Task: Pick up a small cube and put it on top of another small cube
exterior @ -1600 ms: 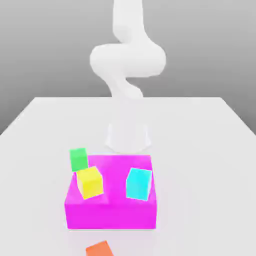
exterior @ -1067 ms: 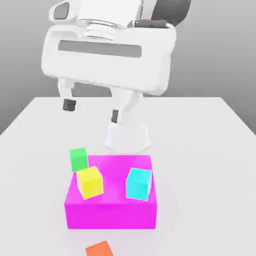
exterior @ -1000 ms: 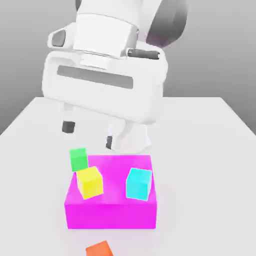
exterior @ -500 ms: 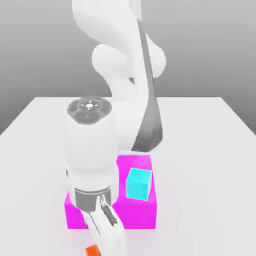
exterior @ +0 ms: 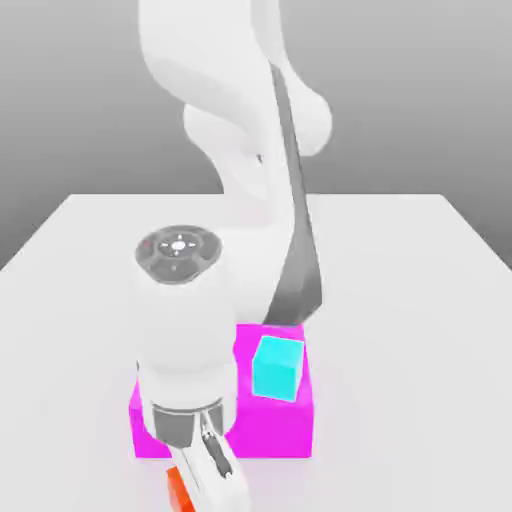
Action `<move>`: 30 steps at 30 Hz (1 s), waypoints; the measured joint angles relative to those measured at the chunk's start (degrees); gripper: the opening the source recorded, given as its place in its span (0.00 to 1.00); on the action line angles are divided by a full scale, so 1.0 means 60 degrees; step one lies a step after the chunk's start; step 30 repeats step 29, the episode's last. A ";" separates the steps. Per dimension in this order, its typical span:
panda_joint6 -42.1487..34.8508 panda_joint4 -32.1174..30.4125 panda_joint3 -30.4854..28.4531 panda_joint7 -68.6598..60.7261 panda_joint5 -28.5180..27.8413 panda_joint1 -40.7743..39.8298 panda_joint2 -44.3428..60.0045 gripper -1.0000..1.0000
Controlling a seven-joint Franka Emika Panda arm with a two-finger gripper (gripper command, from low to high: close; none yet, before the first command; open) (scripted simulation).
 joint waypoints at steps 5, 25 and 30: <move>-0.0813 -0.0820 0.0004 0.1895 0.0139 0.0401 -0.1521 0.00; -0.1176 -0.4086 0.0699 0.7200 0.2172 0.1262 -0.5423 0.00; -0.0834 -0.4170 0.0728 0.7231 0.2149 0.1250 -0.5167 1.00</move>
